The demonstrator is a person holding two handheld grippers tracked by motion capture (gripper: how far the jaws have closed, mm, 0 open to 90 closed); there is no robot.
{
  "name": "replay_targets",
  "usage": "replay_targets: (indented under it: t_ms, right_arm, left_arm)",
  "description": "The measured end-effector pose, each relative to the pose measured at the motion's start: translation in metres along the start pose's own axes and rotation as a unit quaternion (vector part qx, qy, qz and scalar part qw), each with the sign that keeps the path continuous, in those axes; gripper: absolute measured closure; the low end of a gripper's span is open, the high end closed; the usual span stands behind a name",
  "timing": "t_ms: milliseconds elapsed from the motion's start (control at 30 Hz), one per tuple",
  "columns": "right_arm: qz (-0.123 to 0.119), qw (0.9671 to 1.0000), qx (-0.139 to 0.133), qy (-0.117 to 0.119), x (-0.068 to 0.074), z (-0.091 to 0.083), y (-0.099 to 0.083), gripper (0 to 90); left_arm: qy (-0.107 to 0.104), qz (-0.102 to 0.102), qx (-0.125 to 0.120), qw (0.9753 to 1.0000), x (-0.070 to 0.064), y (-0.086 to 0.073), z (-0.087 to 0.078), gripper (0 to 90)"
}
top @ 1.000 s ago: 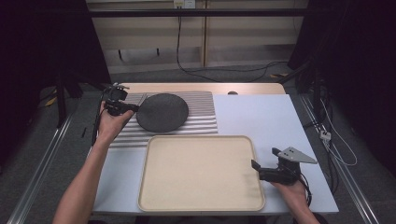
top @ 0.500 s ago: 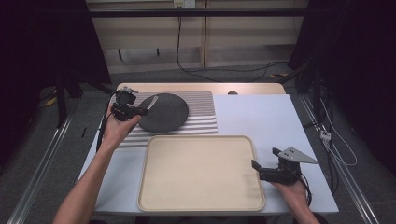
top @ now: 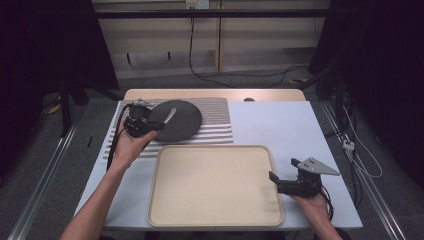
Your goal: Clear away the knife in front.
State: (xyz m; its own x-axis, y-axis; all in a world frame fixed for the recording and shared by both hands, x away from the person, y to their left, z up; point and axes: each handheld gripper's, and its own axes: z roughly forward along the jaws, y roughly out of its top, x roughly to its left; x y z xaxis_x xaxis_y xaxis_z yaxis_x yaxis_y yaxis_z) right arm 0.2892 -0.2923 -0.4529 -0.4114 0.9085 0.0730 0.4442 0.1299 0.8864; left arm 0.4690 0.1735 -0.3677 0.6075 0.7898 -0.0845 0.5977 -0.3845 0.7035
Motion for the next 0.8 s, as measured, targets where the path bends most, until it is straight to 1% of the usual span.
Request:
replay_targets:
  t_ms: [33,67,100,133,167,200,233,267,300,433,667,800]
  right_arm:
    - [0.0,1.0,-0.001,0.0,0.0,0.0,0.0,4.3]
    - [0.0,1.0,-0.001,0.0,0.0,0.0,0.0,4.3]
    - [0.001,1.0,0.0,0.0,0.0,0.0,0.0,4.3]
    - [0.001,1.0,0.0,0.0,0.0,0.0,0.0,4.3]
    - [0.001,1.0,0.0,0.0,0.0,0.0,0.0,4.3]
    - [0.0,1.0,0.0,0.0,0.001,0.0,0.0,4.3]
    - [0.0,1.0,0.0,0.0,0.001,0.0,0.0,4.3]
    - [0.0,1.0,0.0,0.001,0.001,0.001,0.0,4.3]
    - [0.0,1.0,0.0,0.0,0.001,0.001,0.001,4.3]
    - [0.0,1.0,0.0,0.0,0.001,0.001,0.001,4.3]
    - [0.0,1.0,-0.001,0.001,0.001,0.0,0.001,4.3]
    - [0.0,1.0,-0.001,0.002,0.001,0.0,0.001,4.3]
  left_arm:
    - [-0.001,-0.007,-0.005,1.0,-0.004,-0.002,0.0,80.0]
    - [0.001,0.005,0.002,1.0,-0.006,-0.002,-0.001,80.0]
    - [0.0,0.0,0.002,1.0,-0.008,-0.003,-0.002,80.0]
    - [-0.001,0.003,0.005,1.0,-0.009,-0.004,-0.003,80.0]
    - [0.0,-0.002,0.0,1.0,-0.011,-0.004,-0.004,80.0]
    - [-0.003,0.002,0.0,1.0,-0.013,-0.005,-0.006,80.0]
    - [-0.006,-0.001,-0.002,1.0,-0.015,-0.006,-0.006,80.0]
    - [-0.006,0.006,-0.002,1.0,-0.016,-0.006,-0.008,80.0]
    - [-0.007,0.002,-0.007,0.9999,-0.019,-0.007,-0.008,80.0]
    - [-0.017,0.021,-0.002,0.9996,-0.029,-0.01,-0.012,80.0]
    - [-0.027,0.034,-0.002,0.9991,-0.046,-0.014,-0.014,80.0]
    - [-0.033,0.038,0.003,0.9987,-0.053,-0.017,-0.015,80.0]
